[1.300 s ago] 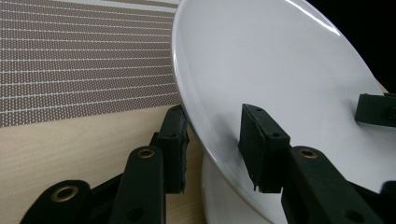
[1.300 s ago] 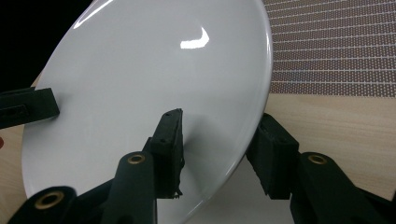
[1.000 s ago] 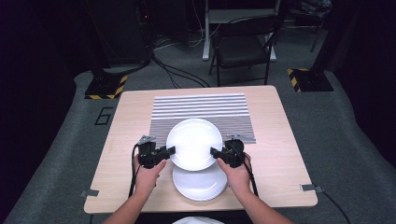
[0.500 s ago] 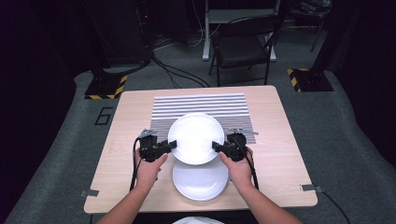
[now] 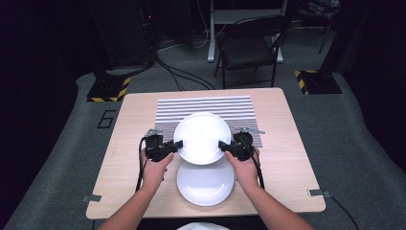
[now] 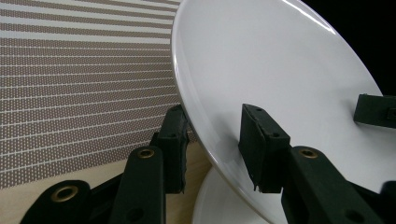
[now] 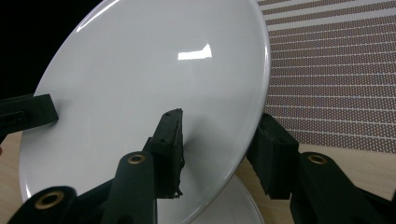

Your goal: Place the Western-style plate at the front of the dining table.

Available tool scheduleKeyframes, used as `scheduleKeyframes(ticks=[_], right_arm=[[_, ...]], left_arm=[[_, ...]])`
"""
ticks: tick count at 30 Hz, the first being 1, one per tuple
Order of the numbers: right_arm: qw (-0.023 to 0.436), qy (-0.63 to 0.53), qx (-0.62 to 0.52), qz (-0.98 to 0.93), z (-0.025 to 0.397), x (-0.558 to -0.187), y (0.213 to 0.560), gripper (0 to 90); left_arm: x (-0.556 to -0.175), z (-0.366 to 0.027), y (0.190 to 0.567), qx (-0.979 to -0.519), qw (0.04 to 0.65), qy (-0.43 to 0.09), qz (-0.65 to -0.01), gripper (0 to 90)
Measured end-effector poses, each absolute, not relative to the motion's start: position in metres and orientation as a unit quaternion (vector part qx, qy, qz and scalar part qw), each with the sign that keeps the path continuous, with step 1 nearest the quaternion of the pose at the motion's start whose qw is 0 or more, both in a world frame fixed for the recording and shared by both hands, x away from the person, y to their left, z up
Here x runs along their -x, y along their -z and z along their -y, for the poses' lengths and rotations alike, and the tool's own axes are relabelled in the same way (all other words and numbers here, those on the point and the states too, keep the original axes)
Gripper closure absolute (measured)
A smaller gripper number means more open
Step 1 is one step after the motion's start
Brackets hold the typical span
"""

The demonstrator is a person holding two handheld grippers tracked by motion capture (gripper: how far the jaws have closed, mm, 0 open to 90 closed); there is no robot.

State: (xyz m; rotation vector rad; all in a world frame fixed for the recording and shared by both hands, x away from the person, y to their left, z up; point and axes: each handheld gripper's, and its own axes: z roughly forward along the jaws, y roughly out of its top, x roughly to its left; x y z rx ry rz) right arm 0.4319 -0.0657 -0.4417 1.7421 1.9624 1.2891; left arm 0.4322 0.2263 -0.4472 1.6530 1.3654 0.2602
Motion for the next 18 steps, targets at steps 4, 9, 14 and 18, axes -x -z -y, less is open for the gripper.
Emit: scheduleKeyframes(ticks=[4, 9, 14, 18], right_arm=[[0.106, -0.439, -0.593, -0.667, 0.065, -0.436, 0.443, 57.9], [0.109, -0.438, -0.591, -0.668, 0.063, -0.439, 0.443, 58.3], [0.11, -0.435, -0.59, -0.671, 0.058, -0.443, 0.443, 58.3], [0.108, -0.434, -0.591, -0.671, 0.056, -0.448, 0.443, 58.3]], left_arm=[[-0.436, -0.227, 0.449, -0.674, 0.469, -0.108, -0.56, 62.2], [-0.438, -0.229, 0.45, -0.672, 0.469, -0.11, -0.562, 62.3], [-0.442, -0.232, 0.451, -0.668, 0.466, -0.113, -0.569, 62.4], [-0.445, -0.235, 0.451, -0.669, 0.466, -0.113, -0.568, 62.4]])
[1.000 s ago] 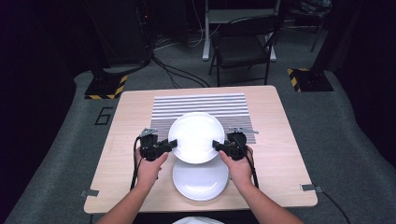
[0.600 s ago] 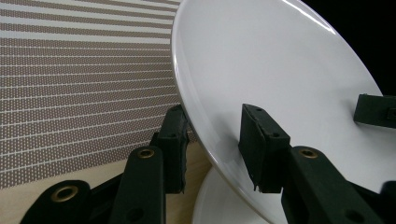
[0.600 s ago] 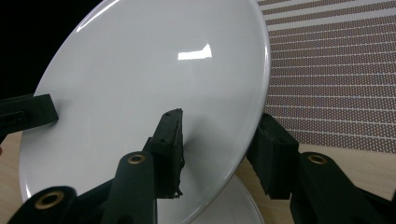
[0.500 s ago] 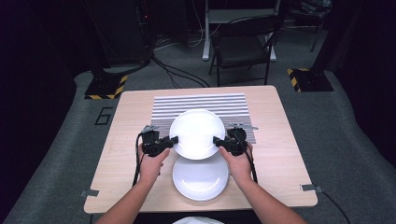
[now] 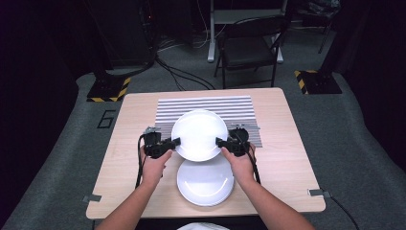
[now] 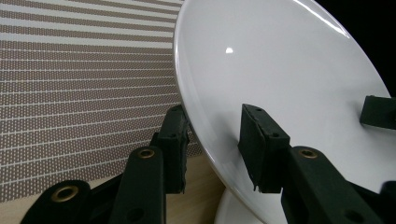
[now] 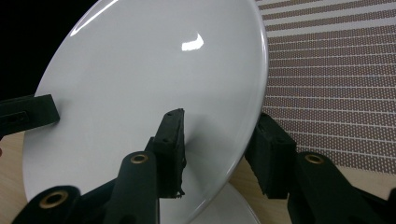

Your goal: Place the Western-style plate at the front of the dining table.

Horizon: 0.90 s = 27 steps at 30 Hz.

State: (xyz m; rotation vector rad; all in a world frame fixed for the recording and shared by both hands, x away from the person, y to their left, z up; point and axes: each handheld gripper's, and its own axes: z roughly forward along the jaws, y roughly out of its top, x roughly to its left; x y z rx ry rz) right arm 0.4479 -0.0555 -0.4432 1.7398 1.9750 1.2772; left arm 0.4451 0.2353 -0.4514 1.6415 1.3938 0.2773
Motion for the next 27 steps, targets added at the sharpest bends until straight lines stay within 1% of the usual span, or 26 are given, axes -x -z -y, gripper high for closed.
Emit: scheduleKeyframes(ticks=[7, 12, 21, 27], right_arm=[[0.099, -0.433, -0.59, -0.674, 0.053, -0.457, 0.446, 58.4], [0.111, -0.427, -0.587, -0.679, 0.051, -0.463, 0.449, 58.4], [0.115, -0.422, -0.586, -0.682, 0.05, -0.472, 0.447, 58.4], [0.118, -0.424, -0.586, -0.68, 0.051, -0.477, 0.447, 58.3]], left_arm=[[-0.452, -0.237, 0.455, -0.663, 0.467, -0.114, -0.574, 62.4], [-0.457, -0.237, 0.459, -0.664, 0.46, -0.116, -0.578, 62.3], [-0.465, -0.235, 0.459, -0.662, 0.458, -0.116, -0.582, 62.4], [-0.47, -0.232, 0.456, -0.666, 0.454, -0.124, -0.579, 62.5]])
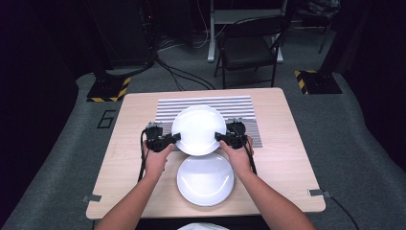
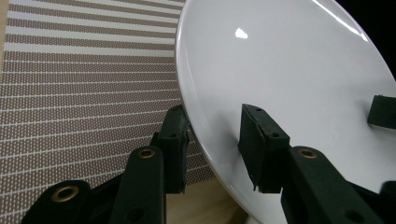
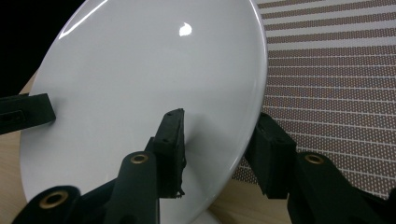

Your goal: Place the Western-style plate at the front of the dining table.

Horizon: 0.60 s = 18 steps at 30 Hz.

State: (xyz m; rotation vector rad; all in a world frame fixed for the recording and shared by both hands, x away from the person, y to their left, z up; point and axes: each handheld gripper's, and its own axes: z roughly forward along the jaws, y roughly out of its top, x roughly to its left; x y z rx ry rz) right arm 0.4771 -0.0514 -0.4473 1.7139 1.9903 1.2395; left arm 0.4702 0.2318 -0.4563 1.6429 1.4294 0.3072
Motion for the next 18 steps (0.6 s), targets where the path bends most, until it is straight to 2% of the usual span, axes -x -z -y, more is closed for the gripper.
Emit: scheduleKeyframes(ticks=[18], right_arm=[[0.128, -0.422, -0.586, -0.68, 0.056, -0.494, 0.447, 58.5]], left_arm=[[-0.489, -0.228, 0.459, -0.669, 0.455, -0.115, -0.576, 62.8]])
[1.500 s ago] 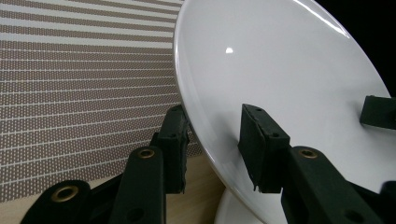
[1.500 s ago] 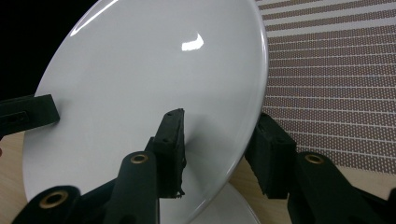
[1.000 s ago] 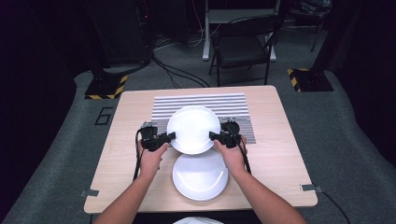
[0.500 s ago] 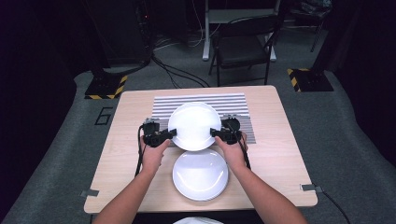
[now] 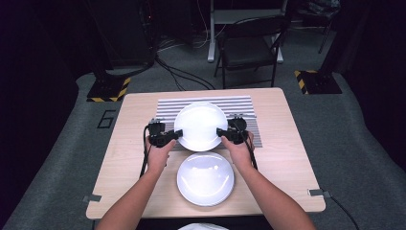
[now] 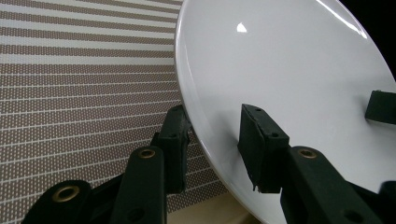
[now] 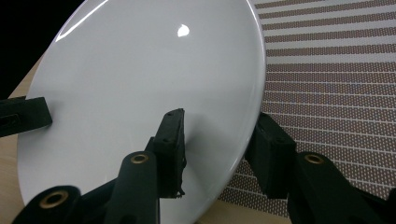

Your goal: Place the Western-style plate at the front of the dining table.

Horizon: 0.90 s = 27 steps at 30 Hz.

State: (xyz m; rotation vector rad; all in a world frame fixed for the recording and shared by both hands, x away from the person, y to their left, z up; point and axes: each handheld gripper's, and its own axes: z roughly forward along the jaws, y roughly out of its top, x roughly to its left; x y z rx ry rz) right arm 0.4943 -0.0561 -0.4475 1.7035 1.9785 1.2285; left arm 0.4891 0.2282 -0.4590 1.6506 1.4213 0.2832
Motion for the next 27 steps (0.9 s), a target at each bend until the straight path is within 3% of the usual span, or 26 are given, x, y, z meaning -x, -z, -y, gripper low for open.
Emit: scheduleKeyframes(ticks=[27], right_arm=[[0.122, -0.404, -0.608, -0.673, 0.053, -0.524, 0.479, 58.2]], left_arm=[[-0.516, -0.227, 0.487, -0.666, 0.443, -0.112, -0.59, 65.7]])
